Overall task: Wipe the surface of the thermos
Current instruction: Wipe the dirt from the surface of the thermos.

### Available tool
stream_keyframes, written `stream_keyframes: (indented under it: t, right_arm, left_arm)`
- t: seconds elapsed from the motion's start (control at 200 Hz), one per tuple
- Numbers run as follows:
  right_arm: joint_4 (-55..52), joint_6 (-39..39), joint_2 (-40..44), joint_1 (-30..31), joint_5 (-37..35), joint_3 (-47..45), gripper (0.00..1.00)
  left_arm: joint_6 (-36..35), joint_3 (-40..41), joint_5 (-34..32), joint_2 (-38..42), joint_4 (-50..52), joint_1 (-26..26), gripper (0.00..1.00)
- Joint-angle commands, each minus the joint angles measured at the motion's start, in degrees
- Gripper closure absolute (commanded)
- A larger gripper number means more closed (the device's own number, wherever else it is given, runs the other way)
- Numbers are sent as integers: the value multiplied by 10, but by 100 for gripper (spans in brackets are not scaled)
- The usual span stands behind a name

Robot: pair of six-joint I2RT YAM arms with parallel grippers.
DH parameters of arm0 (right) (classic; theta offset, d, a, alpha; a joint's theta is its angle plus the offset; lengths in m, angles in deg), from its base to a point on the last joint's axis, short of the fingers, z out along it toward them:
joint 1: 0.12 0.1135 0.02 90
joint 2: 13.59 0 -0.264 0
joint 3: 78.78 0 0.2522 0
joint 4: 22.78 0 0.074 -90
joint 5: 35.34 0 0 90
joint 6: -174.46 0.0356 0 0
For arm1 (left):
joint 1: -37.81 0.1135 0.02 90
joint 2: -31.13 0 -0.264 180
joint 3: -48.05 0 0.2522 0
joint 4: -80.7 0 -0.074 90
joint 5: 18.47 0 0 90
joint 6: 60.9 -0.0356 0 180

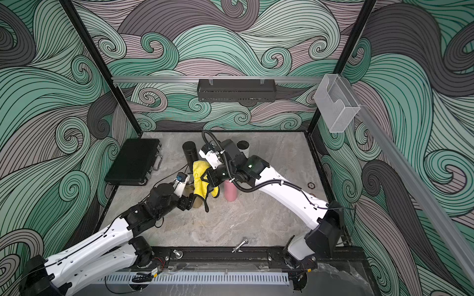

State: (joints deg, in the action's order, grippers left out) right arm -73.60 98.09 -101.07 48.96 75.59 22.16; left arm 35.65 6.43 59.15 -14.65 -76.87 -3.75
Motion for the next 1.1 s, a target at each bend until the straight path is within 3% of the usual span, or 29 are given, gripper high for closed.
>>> stream_keyframes:
  t: [0.0,0.42,0.841,1.096]
  right_arm:
    - [-7,6,-26,-5,21,32,100]
    - [-25,27,-91,-12,21,113,100]
    - [-46,41,-193,2,63,213,100]
    - [-49,43,-210,24,66,201,100]
  left_arm:
    - [18,22,-11,23,-70,-3,17]
    - [13,79,-42,87,-144,-3,17]
    - [13,81,-41,61,-169,-3,19]
    - [15,78,-48,52,-174,-3,20]
